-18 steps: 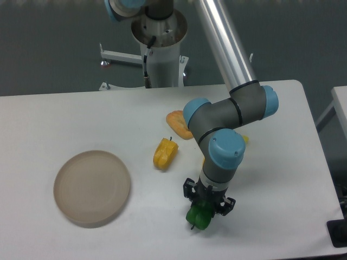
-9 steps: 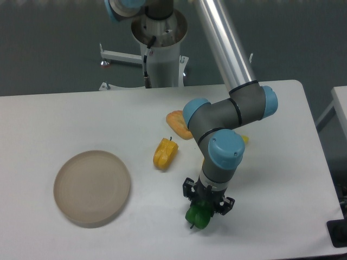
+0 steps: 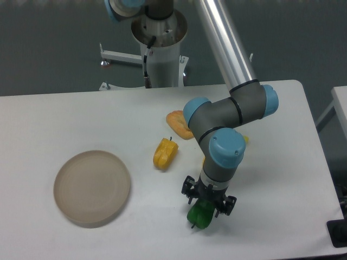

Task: Place the green pepper on the table
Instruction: 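Open the gripper and lift away from the green pepper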

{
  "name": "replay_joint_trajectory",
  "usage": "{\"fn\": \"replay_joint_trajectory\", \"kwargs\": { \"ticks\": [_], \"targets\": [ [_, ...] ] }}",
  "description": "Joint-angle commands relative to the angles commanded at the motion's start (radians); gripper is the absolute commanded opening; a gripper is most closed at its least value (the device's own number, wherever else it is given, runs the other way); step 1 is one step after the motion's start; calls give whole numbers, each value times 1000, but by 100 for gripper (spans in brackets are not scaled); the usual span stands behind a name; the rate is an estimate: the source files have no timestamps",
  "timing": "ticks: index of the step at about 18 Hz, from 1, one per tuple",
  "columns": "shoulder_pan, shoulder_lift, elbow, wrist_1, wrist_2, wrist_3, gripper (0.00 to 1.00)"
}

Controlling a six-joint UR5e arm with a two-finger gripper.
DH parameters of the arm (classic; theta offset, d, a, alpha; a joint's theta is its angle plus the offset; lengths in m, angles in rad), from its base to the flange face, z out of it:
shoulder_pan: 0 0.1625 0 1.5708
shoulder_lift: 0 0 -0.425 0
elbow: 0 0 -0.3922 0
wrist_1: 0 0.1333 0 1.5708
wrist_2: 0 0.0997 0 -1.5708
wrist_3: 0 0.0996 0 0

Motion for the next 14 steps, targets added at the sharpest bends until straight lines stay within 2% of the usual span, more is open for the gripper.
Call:
{"fn": "replay_joint_trajectory", "kwargs": {
  "ticks": [7,14],
  "targets": [
    [48,46,11,0,2,0,100],
    [64,83,0,6,17,1,100]
  ]
}}
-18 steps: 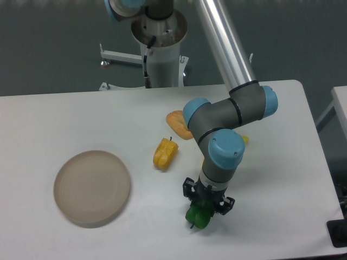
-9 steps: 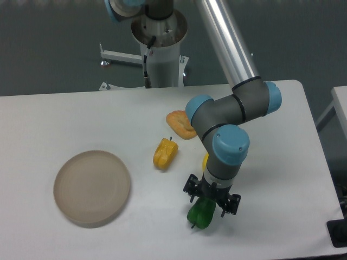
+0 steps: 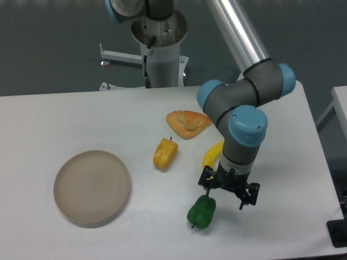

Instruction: Place the green pepper on the table

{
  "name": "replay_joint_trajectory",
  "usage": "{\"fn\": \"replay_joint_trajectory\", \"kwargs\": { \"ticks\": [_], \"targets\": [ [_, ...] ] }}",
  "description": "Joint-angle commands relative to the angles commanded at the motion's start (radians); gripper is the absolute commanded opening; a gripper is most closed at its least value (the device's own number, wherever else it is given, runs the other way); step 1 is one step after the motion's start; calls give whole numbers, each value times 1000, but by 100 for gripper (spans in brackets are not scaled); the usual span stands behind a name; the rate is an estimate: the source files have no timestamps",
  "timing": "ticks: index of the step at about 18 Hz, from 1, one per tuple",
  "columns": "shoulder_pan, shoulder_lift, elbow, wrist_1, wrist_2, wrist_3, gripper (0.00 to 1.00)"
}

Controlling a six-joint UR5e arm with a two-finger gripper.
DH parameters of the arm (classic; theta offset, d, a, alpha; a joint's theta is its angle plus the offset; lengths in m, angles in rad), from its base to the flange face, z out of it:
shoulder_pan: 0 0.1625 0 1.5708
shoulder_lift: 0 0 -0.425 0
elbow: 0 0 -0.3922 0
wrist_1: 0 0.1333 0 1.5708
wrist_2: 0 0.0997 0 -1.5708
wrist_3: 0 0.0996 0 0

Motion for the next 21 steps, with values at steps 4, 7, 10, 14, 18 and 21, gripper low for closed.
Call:
{"fn": "replay_joint_trajectory", "kwargs": {
  "ticks": [4,7,10,14,18,21],
  "targets": [
    [24,32,-8,3,110,63,100],
    [57,51,-17,-2,123,129,100],
    [95,71,-20,-6,123,222,100],
    [146,98,-23,-15,123,444,100],
    [161,115,-52,-15,115,509,100],
    [161,115,-58,-14,109,508,100]
  ]
}}
